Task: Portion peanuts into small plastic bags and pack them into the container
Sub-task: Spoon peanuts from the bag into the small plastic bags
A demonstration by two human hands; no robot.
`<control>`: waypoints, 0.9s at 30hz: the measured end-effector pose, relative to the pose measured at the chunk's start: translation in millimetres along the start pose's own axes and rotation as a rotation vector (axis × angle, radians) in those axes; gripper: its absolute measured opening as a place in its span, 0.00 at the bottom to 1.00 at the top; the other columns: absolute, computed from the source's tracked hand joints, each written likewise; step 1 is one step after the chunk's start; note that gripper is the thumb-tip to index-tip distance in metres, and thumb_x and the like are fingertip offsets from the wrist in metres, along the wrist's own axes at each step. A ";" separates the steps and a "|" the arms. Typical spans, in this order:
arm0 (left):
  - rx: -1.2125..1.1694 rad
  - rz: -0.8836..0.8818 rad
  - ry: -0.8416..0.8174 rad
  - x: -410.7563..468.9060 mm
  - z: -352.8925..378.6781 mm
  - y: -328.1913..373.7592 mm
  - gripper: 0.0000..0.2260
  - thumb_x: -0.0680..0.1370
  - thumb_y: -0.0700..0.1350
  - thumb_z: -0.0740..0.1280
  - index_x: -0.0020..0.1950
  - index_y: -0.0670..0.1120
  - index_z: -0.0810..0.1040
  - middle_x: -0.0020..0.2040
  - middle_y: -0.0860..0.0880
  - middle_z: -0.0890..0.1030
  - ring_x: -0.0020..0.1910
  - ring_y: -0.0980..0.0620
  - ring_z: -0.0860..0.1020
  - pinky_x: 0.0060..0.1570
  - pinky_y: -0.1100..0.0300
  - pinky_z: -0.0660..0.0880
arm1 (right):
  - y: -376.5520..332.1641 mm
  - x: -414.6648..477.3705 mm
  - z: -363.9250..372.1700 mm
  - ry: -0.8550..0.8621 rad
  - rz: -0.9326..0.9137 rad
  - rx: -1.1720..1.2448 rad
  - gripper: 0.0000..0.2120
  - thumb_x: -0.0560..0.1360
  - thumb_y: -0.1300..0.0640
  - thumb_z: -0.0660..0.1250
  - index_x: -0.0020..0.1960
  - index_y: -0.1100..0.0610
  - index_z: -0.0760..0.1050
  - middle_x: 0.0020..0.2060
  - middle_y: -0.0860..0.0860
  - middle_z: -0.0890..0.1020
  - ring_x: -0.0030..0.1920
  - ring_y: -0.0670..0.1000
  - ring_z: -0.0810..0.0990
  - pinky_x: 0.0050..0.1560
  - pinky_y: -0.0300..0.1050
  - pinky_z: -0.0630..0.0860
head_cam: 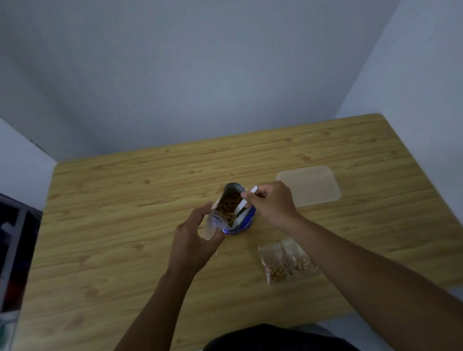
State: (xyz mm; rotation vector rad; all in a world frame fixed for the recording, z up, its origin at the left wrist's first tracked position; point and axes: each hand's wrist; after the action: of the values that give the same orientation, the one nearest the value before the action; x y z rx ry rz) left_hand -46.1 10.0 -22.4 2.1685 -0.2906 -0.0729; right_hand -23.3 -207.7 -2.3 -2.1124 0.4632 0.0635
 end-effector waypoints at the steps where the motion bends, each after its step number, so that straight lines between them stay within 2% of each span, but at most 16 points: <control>1: 0.001 0.002 0.002 -0.1 -0.5 -0.5 0.27 0.70 0.45 0.76 0.67 0.51 0.74 0.65 0.61 0.77 0.63 0.65 0.75 0.61 0.63 0.75 | -1.0 -0.2 -1.3 0.015 0.021 0.021 0.14 0.75 0.48 0.74 0.35 0.55 0.85 0.25 0.46 0.82 0.25 0.40 0.76 0.28 0.34 0.70; 6: 0.012 -0.003 -0.001 -0.7 -1.7 -1.5 0.28 0.70 0.47 0.76 0.68 0.51 0.73 0.66 0.56 0.78 0.65 0.60 0.76 0.62 0.58 0.76 | -2.0 1.8 -9.5 0.079 0.118 0.142 0.14 0.77 0.50 0.72 0.36 0.55 0.85 0.26 0.46 0.82 0.24 0.40 0.73 0.27 0.31 0.68; 9: 0.018 -0.025 -0.012 -0.1 -1.4 -0.2 0.29 0.70 0.48 0.76 0.70 0.51 0.72 0.65 0.55 0.79 0.64 0.59 0.77 0.62 0.58 0.76 | 0.2 4.0 -12.4 0.099 0.179 0.202 0.14 0.77 0.50 0.72 0.36 0.54 0.86 0.31 0.48 0.86 0.33 0.46 0.80 0.37 0.39 0.74; 12: 0.005 -0.038 -0.016 3.0 -0.8 2.3 0.29 0.70 0.48 0.77 0.70 0.49 0.73 0.65 0.54 0.79 0.62 0.56 0.78 0.61 0.57 0.77 | 3.1 4.7 -16.2 0.104 0.258 0.297 0.12 0.76 0.51 0.73 0.37 0.55 0.86 0.28 0.47 0.84 0.29 0.46 0.74 0.37 0.43 0.72; 14: -0.017 -0.049 -0.002 6.2 -0.6 4.9 0.28 0.70 0.45 0.77 0.69 0.47 0.74 0.62 0.55 0.79 0.60 0.55 0.79 0.57 0.56 0.79 | 5.4 4.6 -19.6 0.099 0.326 0.401 0.10 0.76 0.53 0.74 0.38 0.56 0.86 0.32 0.49 0.87 0.29 0.45 0.71 0.38 0.44 0.71; 18: -0.019 -0.047 0.045 14.2 -0.7 15.4 0.22 0.70 0.42 0.77 0.62 0.45 0.78 0.55 0.57 0.80 0.55 0.57 0.79 0.50 0.52 0.81 | 9.2 5.7 -30.6 0.081 0.430 0.547 0.07 0.76 0.56 0.74 0.45 0.61 0.84 0.37 0.54 0.88 0.26 0.47 0.68 0.27 0.40 0.67; 21: 0.008 -0.065 0.055 20.8 -1.3 20.0 0.19 0.70 0.42 0.77 0.60 0.46 0.79 0.52 0.55 0.81 0.51 0.55 0.80 0.46 0.51 0.81 | 8.0 7.6 -40.9 0.081 0.425 0.627 0.08 0.76 0.58 0.74 0.47 0.64 0.83 0.38 0.57 0.88 0.25 0.47 0.68 0.27 0.41 0.65; 27: 0.096 -0.055 0.055 34.1 4.3 21.5 0.20 0.68 0.42 0.77 0.58 0.45 0.79 0.56 0.49 0.79 0.50 0.52 0.79 0.45 0.52 0.80 | -10.8 9.5 -61.3 0.027 0.287 0.604 0.07 0.77 0.57 0.73 0.46 0.61 0.83 0.38 0.55 0.88 0.26 0.47 0.67 0.27 0.40 0.65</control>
State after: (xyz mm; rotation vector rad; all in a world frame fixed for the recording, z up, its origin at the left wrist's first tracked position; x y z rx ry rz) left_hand -17.6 -13.4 -5.4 2.2703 -0.2065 -0.0308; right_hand -18.8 -255.6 38.4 -1.4484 0.7009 0.0519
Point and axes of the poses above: each hand's wrist, its own x-axis towards the middle knuckle, its own z-axis out of the palm, y = z × x
